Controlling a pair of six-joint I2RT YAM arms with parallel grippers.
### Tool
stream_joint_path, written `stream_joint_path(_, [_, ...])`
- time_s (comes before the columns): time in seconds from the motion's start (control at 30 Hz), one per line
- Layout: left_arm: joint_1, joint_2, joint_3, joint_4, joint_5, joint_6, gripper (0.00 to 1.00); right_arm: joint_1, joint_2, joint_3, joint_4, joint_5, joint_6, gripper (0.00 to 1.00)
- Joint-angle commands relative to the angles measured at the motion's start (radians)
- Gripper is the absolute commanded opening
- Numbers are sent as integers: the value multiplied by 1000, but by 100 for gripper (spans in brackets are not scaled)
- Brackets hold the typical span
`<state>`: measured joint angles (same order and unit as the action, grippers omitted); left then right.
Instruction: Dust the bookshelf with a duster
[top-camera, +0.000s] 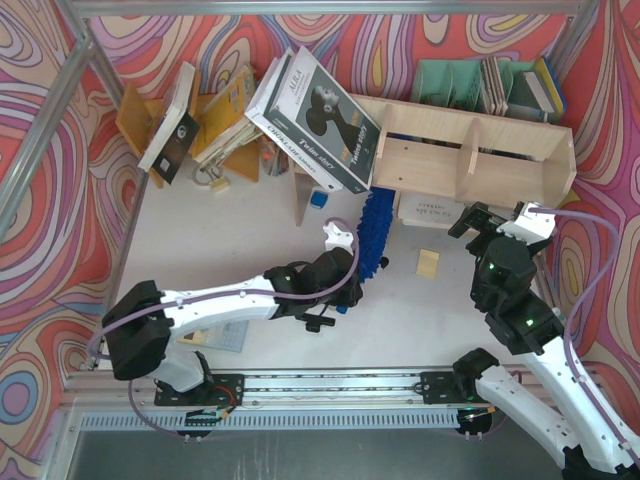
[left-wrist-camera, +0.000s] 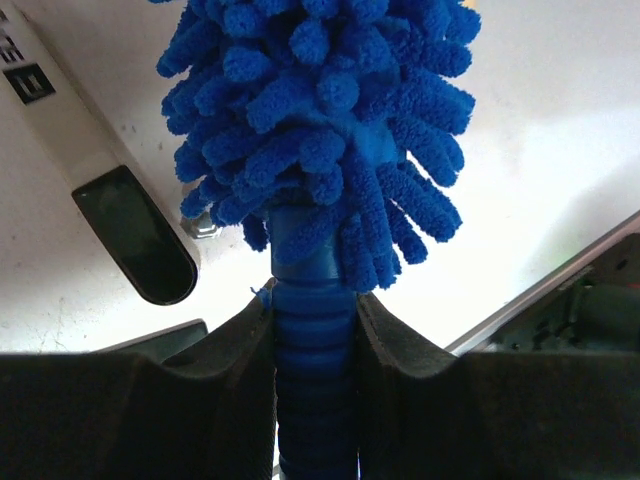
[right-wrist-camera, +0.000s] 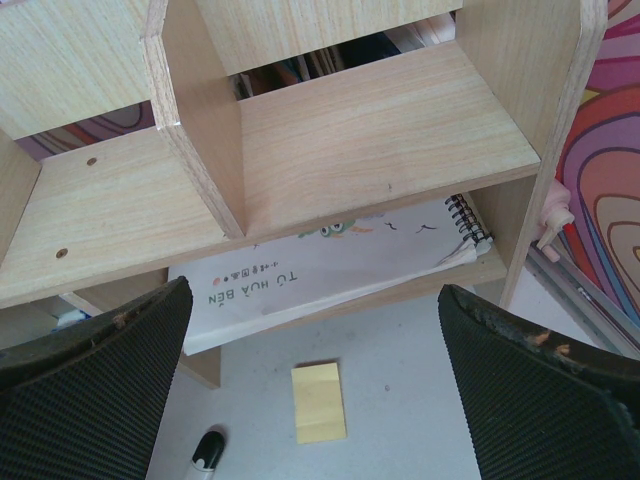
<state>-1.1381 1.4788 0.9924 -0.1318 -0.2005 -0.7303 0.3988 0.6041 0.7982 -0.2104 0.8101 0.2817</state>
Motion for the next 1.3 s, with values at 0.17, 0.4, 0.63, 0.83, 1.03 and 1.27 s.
stream_joint_path(0.17, [-9,122,112,-89,83,32,0,-4,-7,-4,10,6,8,99])
stream_joint_path(0.4, [-9,53,107,-106,14,58,0,-3,-13,-5,11,6,8,99])
stream_joint_path(0.63, [-9,-119,51,-77,-99,110,0,-4,-12,-5,10,6,8,99])
stream_joint_path(0.83, [-8,-243,-22,-38,-180,146,0,-3,-8,-3,12,6,8,99])
stream_joint_path(1.03, [-3,-293,-53,-98,-241,159,0,-4,-4,-2,11,5,7,99])
stream_joint_path(1.27, [37,-364,-98,-206,-286,147,0,-4,3,0,12,3,4,99])
